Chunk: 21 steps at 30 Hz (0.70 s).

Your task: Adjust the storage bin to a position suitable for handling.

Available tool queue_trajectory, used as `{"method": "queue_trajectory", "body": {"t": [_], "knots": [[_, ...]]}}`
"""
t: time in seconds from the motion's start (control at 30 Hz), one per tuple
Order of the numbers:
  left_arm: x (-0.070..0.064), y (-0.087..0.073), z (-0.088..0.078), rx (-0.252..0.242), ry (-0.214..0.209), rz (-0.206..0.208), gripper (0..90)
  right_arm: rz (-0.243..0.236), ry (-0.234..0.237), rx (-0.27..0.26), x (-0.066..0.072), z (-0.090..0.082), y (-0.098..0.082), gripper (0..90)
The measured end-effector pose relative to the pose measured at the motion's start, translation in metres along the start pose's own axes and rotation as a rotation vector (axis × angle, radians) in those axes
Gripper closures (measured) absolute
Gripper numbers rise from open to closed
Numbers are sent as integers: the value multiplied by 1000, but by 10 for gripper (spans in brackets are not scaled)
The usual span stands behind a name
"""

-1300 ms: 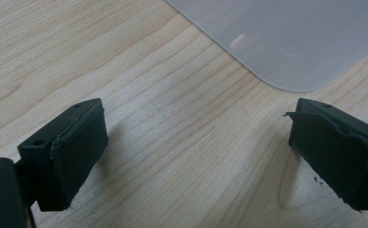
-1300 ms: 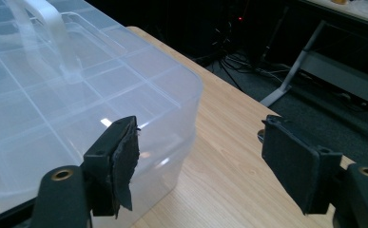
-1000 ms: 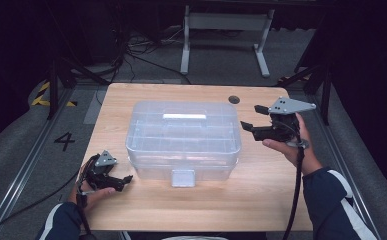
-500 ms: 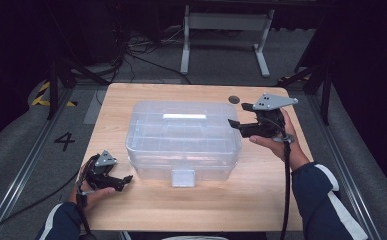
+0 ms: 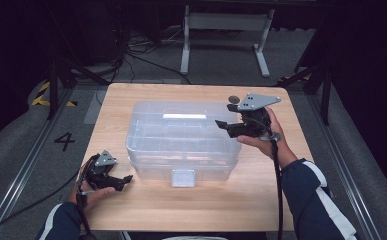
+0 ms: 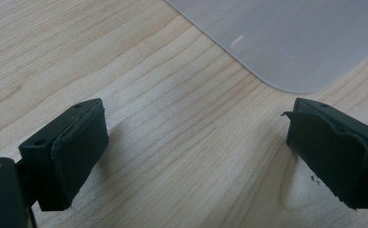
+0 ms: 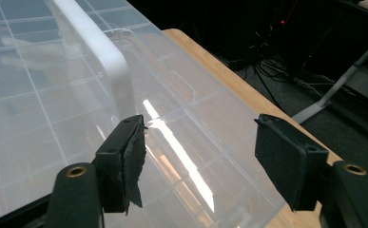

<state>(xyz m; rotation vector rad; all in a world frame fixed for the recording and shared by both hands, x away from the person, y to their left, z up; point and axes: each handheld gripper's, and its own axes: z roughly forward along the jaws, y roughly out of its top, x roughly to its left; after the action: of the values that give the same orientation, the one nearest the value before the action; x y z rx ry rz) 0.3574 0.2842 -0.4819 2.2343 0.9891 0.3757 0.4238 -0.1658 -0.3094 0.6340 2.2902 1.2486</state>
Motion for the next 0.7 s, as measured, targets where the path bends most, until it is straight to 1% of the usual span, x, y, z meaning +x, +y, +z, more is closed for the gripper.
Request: {"method": "queue_trajectory", "body": {"t": [0.2, 0.33, 0.53, 0.63, 0.7], "knots": [[0, 0, 0, 0, 0, 0, 70, -12, 14, 16, 4, 9, 3, 374], [0, 0, 0, 0, -1, -1, 70, -29, 30, 31, 6, 12, 5, 411], [0, 0, 0, 0, 0, 0, 70, -50, 52, 41, 8, 17, 9, 509], [0, 0, 0, 0, 0, 0, 70, -70, 32, 38, 10, 20, 11, 556], [0, 0, 0, 0, -1, -1, 70, -63, 39, 38, 8, 21, 11, 567]]}}
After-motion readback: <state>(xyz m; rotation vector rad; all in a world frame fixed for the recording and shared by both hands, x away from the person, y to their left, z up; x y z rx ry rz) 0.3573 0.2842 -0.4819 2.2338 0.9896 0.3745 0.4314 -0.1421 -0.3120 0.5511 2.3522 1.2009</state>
